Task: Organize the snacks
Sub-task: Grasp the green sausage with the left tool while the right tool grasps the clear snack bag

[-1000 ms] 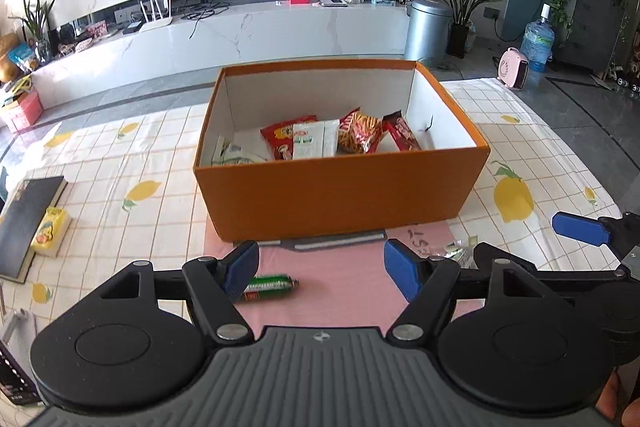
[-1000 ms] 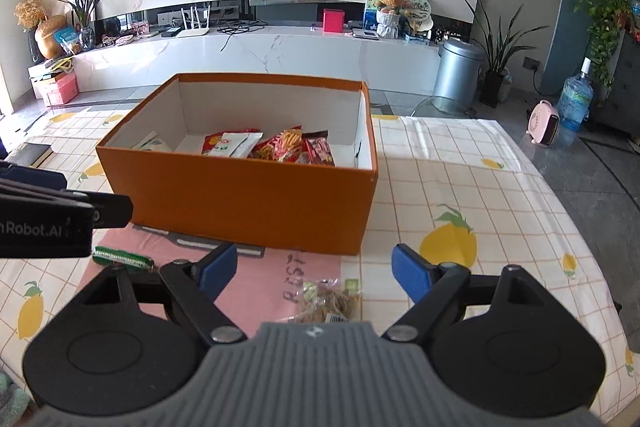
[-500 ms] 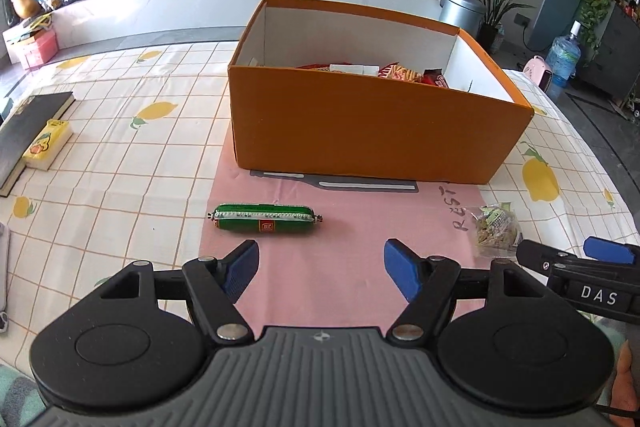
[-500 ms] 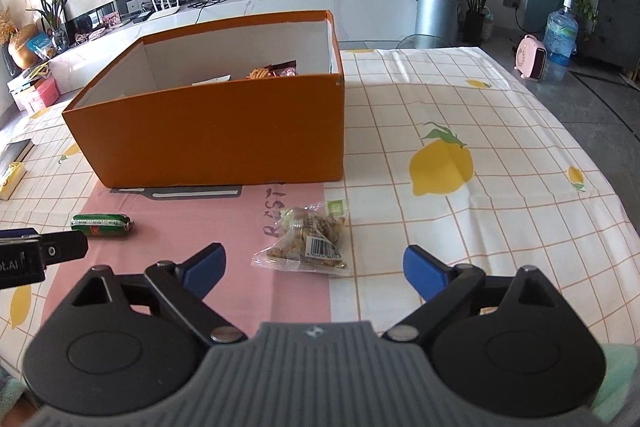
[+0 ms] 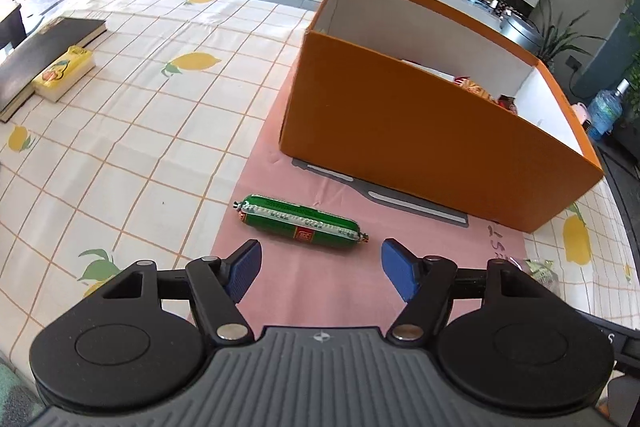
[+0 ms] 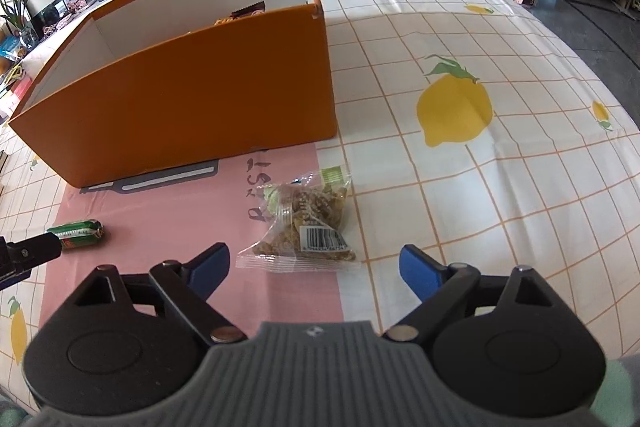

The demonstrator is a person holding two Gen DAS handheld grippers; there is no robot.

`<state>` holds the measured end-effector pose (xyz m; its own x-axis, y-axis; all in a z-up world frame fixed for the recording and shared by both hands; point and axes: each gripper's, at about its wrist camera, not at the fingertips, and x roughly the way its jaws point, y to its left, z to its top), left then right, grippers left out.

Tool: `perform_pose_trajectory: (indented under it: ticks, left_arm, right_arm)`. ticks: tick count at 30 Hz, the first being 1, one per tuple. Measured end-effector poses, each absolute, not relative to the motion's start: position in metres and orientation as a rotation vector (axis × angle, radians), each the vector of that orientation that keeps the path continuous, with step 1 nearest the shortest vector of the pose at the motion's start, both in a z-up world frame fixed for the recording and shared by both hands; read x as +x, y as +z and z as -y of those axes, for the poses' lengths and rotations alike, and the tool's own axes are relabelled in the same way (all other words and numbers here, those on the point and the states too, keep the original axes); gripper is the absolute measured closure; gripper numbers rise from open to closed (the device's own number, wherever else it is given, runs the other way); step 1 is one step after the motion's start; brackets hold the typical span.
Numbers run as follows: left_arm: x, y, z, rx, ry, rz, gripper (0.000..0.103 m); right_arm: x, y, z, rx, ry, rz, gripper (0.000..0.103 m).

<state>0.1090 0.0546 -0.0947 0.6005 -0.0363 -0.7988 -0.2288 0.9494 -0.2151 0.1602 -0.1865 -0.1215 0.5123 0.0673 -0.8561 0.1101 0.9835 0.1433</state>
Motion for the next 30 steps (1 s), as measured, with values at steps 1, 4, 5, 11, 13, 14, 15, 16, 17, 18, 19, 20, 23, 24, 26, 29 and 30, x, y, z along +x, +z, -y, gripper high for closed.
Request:
perform_pose_trajectory:
  ticks: [1, 4, 5, 11, 13, 14, 15, 16, 17, 18, 19, 20, 23, 24, 26, 29, 30]
  left_arm:
    - [0.111, -0.097, -0.056, -0.318, 0.135, -0.928, 0.027]
    - [0.117, -0.102, -0.060, -0.344, 0.155, -0.938, 0.027]
    - [0.119, -0.104, -0.062, -0.358, 0.161, -0.944, 0.027]
    - [0.129, -0.108, -0.075, -0.477, 0.194, -0.933, 0.027]
    - [0.133, -0.110, -0.081, -0.509, 0.231, -0.932, 0.027]
    - [0.135, -0.112, -0.084, -0.528, 0.249, -0.937, 0.027]
    - [0.137, -0.113, -0.086, -0.543, 0.262, -0.939, 0.027]
    - [0.139, -0.114, -0.087, -0.556, 0.273, -0.943, 0.028]
    - [0.142, -0.115, -0.087, -0.559, 0.282, -0.948, 0.030]
    - [0.144, -0.116, -0.086, -0.555, 0.290, -0.952, 0.030]
    - [0.145, -0.117, -0.085, -0.547, 0.297, -0.955, 0.030]
    - [0.147, -0.118, -0.083, -0.532, 0.305, -0.960, 0.032]
    - [0.149, -0.118, -0.076, -0.479, 0.315, -0.954, 0.037]
    - [0.149, -0.118, -0.074, -0.459, 0.305, -0.953, 0.041]
    - [0.149, -0.118, -0.071, -0.428, 0.281, -0.953, 0.046]
    - [0.147, -0.117, -0.068, -0.392, 0.238, -0.959, 0.052]
    - [0.147, -0.117, -0.066, -0.378, 0.222, -0.961, 0.054]
  right_arm:
    - [0.164, -0.124, 0.184, 0.184, -0.026, -1.041, 0.022]
    - [0.175, -0.132, 0.176, 0.168, -0.019, -1.056, 0.027]
    - [0.178, -0.134, 0.173, 0.160, -0.017, -1.054, 0.032]
    - [0.184, -0.141, 0.148, 0.038, 0.017, -1.035, 0.045]
    - [0.183, -0.142, 0.143, 0.023, 0.044, -1.028, 0.045]
    - [0.183, -0.142, 0.142, 0.017, 0.046, -1.025, 0.045]
    - [0.183, -0.142, 0.142, 0.015, 0.046, -1.022, 0.045]
    - [0.183, -0.142, 0.142, 0.018, 0.047, -1.020, 0.045]
    - [0.184, -0.142, 0.143, 0.024, 0.048, -1.017, 0.045]
    - [0.185, -0.143, 0.144, 0.027, 0.049, -1.016, 0.045]
    - [0.185, -0.143, 0.144, 0.029, 0.050, -1.015, 0.045]
    - [0.185, -0.143, 0.145, 0.031, 0.052, -1.014, 0.045]
    - [0.184, -0.143, 0.144, 0.034, 0.057, -1.012, 0.045]
    - [0.184, -0.143, 0.144, 0.037, 0.058, -1.008, 0.046]
    - [0.184, -0.142, 0.145, 0.046, 0.060, -1.007, 0.046]
    - [0.183, -0.142, 0.146, 0.056, 0.062, -1.007, 0.046]
    - [0.183, -0.142, 0.146, 0.057, 0.064, -1.008, 0.047]
